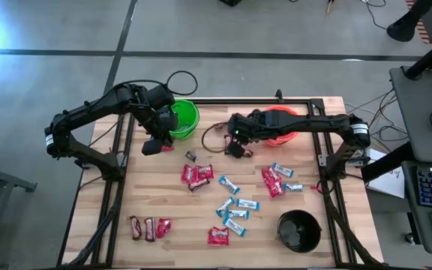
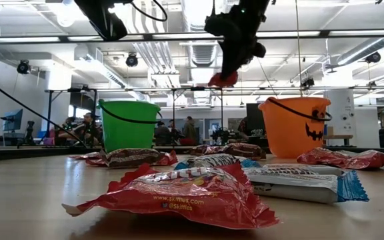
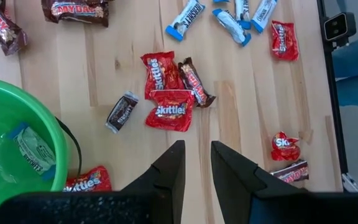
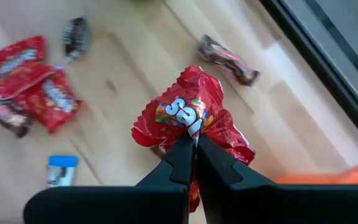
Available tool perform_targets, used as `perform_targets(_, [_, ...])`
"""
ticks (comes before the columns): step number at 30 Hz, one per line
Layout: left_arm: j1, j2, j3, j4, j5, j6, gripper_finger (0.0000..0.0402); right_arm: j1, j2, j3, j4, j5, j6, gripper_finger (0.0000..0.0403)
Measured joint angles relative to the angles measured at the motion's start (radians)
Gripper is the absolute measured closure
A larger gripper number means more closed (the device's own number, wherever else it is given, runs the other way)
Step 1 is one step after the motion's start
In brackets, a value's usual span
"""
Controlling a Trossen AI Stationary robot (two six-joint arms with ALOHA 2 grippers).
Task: Sort candy
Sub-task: Put the red candy into the orange bucket
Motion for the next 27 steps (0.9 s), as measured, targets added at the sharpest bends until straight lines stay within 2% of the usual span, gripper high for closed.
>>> perform_targets(10, [0.000, 0.000, 0.000, -0.016, 0.000, 0.032, 0.0342, -0.114, -0.033, 0.000, -0.127, 0.026, 0.000, 0.0394])
perform_targets(27, [0.000, -0.001, 0.000, -0.015, 0.000, 0.030, 0.0342, -0.238, -0.193, 0.000, -0.315, 0.055, -0.002, 0.0394])
